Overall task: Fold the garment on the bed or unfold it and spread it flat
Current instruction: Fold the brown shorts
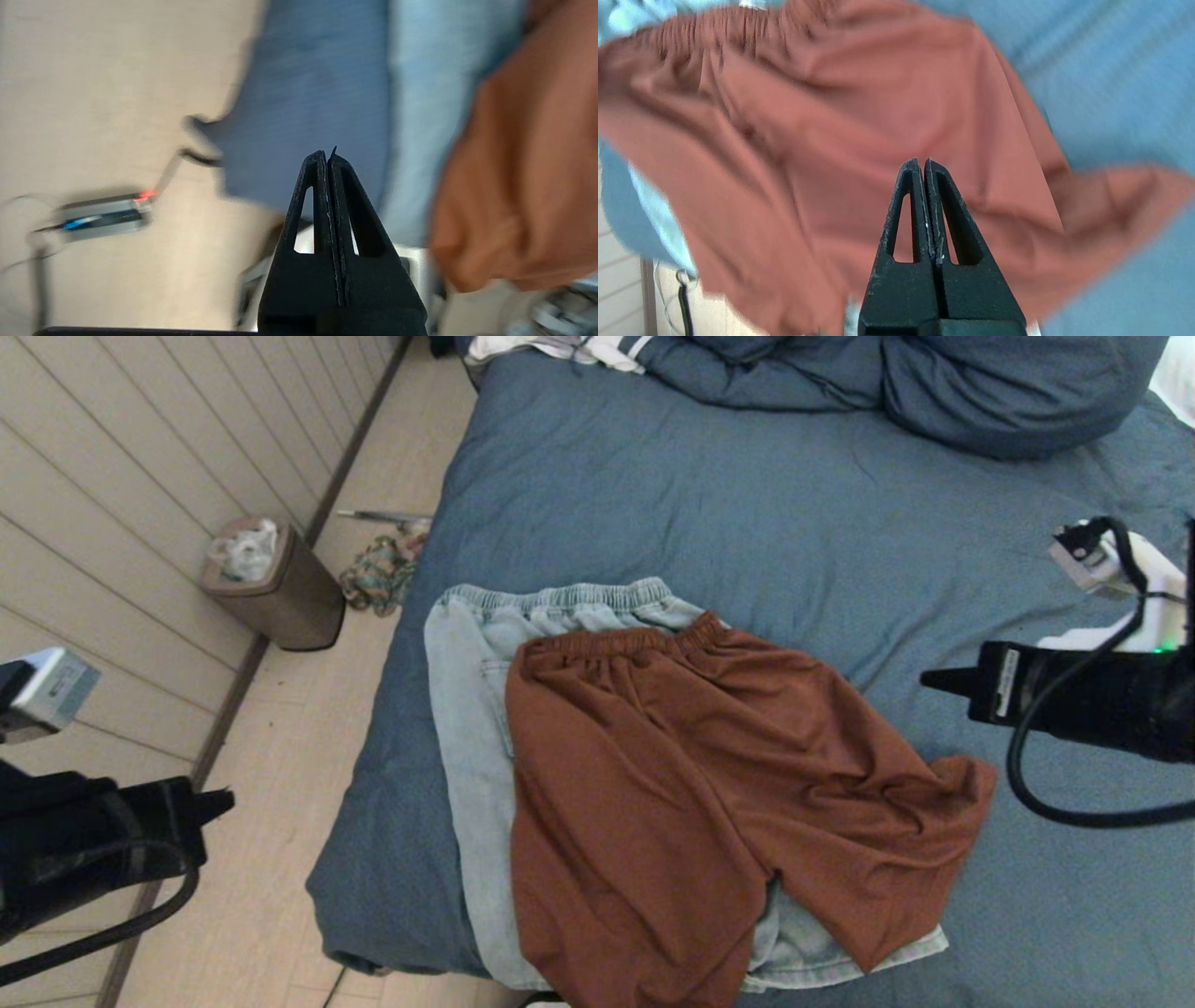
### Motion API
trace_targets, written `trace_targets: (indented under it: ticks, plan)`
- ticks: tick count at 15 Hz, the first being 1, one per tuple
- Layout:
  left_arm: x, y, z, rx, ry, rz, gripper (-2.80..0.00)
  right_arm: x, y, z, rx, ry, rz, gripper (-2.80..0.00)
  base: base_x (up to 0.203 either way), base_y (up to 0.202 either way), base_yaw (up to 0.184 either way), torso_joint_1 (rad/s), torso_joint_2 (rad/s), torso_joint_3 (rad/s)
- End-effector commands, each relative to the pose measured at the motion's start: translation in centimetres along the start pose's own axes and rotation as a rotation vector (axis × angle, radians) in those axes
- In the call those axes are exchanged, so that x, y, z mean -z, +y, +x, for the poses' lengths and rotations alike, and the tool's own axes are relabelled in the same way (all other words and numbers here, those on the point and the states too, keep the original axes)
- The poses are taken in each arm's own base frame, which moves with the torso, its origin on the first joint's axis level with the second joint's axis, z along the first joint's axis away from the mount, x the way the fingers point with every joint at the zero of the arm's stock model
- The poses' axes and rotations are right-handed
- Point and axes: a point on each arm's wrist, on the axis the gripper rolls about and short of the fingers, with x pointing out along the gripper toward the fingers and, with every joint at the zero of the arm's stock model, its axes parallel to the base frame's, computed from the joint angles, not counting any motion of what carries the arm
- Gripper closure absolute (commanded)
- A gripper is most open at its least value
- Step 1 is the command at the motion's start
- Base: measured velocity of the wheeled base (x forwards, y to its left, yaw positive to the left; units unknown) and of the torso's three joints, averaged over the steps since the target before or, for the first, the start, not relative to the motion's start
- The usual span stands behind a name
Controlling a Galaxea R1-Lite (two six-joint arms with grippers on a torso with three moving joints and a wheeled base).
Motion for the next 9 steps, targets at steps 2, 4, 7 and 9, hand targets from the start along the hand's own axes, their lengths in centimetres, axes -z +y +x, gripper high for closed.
trace_targets:
  ticks: [2,4,7,9]
  plan:
    - [2.6,2.8,-6.3,-0.068,-0.132,-0.022,0.00,3.1,-0.2,-8.4,-0.025,-0.108,-0.007,0.00,0.000,0.000,0.000,0.000,0.00,0.000]
    - [5.3,4.6,-9.0,-0.129,-0.128,-0.014,0.00,6.2,-0.7,-12.3,-0.027,-0.110,-0.010,0.00,0.000,0.000,0.000,0.000,0.00,0.000]
    - [9.1,6.5,-11.6,-0.271,-0.069,-0.026,0.00,10.8,-1.6,-16.9,0.033,-0.115,0.000,0.00,0.000,0.000,0.000,0.000,0.00,0.000]
    - [10.9,6.8,-12.9,-0.366,-0.103,-0.047,0.00,13.6,-1.9,-19.2,0.126,-0.124,0.021,0.00,0.000,0.000,0.000,0.000,0.00,0.000]
